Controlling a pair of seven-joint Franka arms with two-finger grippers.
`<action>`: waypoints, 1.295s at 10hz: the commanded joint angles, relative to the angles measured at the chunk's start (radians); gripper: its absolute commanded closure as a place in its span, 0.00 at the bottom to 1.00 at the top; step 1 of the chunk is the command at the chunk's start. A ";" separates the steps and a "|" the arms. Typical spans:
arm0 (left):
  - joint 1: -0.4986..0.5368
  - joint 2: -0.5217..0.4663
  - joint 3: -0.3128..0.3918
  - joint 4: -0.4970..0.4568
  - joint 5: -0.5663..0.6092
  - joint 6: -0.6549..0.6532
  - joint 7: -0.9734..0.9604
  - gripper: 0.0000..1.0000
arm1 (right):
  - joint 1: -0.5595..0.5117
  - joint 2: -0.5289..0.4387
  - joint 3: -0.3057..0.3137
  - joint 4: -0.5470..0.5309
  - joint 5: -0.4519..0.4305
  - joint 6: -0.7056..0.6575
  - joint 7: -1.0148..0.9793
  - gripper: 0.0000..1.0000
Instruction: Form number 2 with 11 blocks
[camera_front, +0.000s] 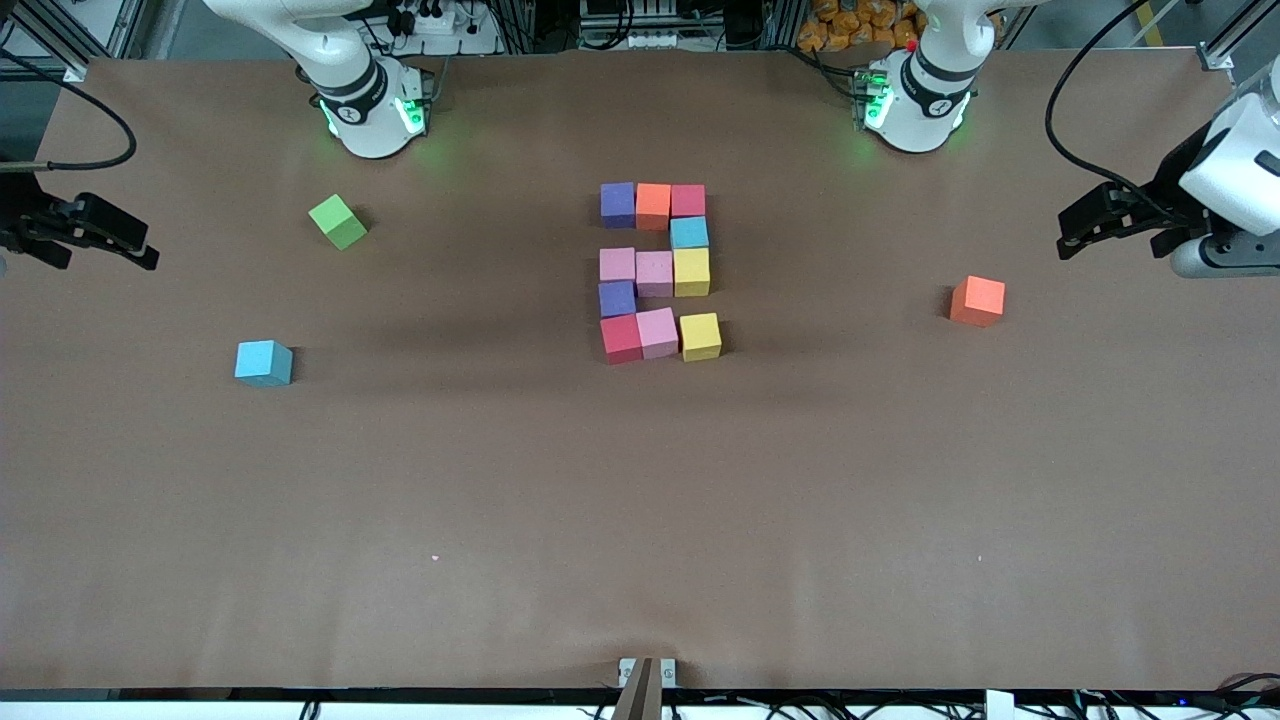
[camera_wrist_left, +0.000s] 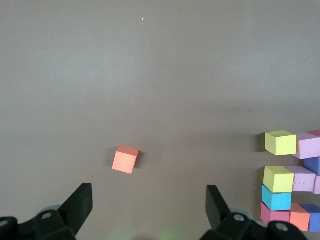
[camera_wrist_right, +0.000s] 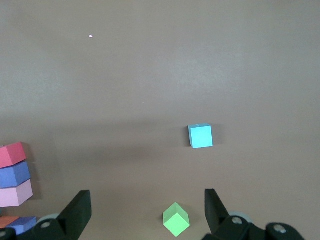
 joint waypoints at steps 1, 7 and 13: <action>0.008 0.009 0.002 0.023 -0.016 0.014 0.003 0.00 | -0.008 -0.008 0.011 -0.004 0.001 0.005 -0.011 0.00; -0.027 0.015 0.048 0.021 -0.005 0.035 0.021 0.00 | -0.009 -0.008 0.011 -0.004 0.001 0.005 -0.011 0.00; -0.162 0.009 0.215 0.020 -0.011 0.041 0.022 0.00 | -0.009 -0.008 0.011 -0.005 0.001 0.004 -0.011 0.00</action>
